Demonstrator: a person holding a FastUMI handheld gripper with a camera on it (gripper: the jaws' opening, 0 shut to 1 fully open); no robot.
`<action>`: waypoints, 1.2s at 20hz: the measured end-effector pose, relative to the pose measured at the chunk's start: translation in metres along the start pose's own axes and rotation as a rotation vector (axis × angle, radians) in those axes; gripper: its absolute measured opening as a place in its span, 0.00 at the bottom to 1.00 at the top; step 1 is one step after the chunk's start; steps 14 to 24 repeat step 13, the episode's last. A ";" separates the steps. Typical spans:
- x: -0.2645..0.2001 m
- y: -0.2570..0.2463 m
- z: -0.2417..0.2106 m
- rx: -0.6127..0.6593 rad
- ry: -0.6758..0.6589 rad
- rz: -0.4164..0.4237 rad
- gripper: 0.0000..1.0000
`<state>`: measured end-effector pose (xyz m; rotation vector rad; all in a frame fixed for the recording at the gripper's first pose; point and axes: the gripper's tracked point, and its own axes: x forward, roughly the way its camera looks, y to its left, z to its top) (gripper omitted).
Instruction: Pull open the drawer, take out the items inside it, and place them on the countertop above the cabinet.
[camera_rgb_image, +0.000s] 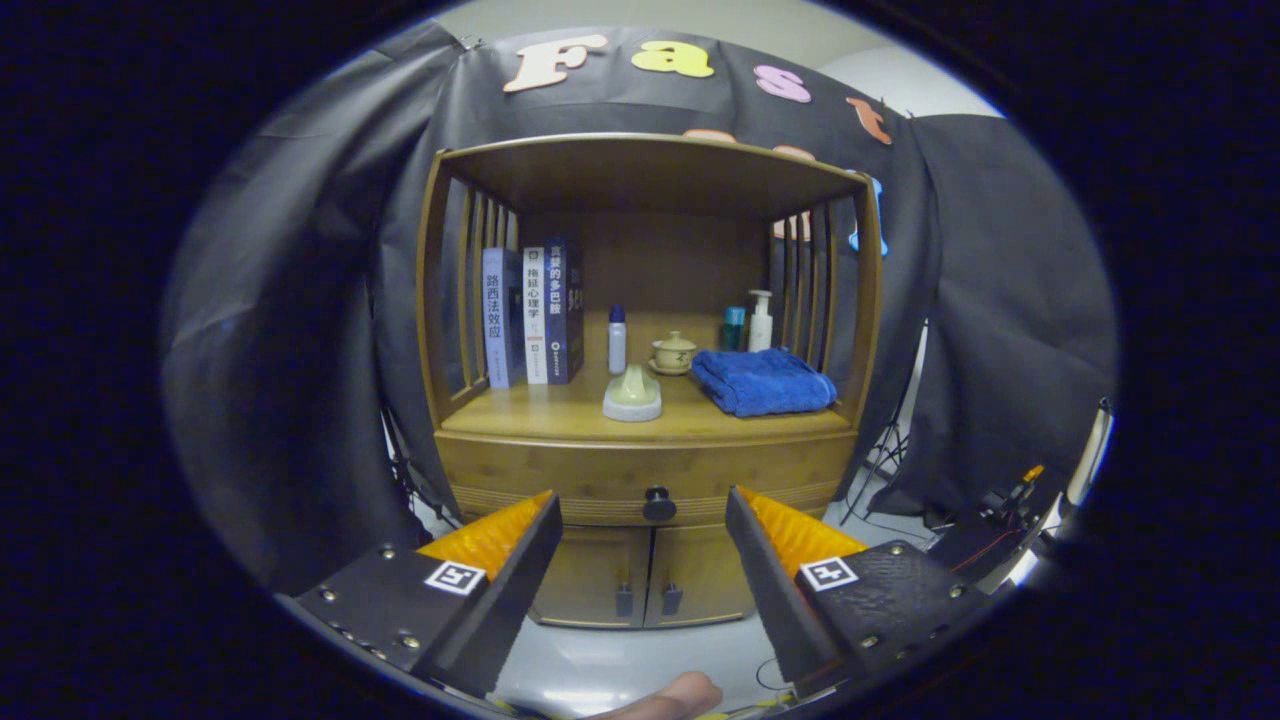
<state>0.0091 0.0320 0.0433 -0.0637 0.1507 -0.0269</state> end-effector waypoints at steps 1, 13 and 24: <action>-0.001 -0.001 0.000 0.001 -0.002 -0.002 0.99; -0.017 -0.001 0.017 0.025 -0.067 0.043 0.99; -0.017 -0.001 0.017 0.025 -0.067 0.043 0.99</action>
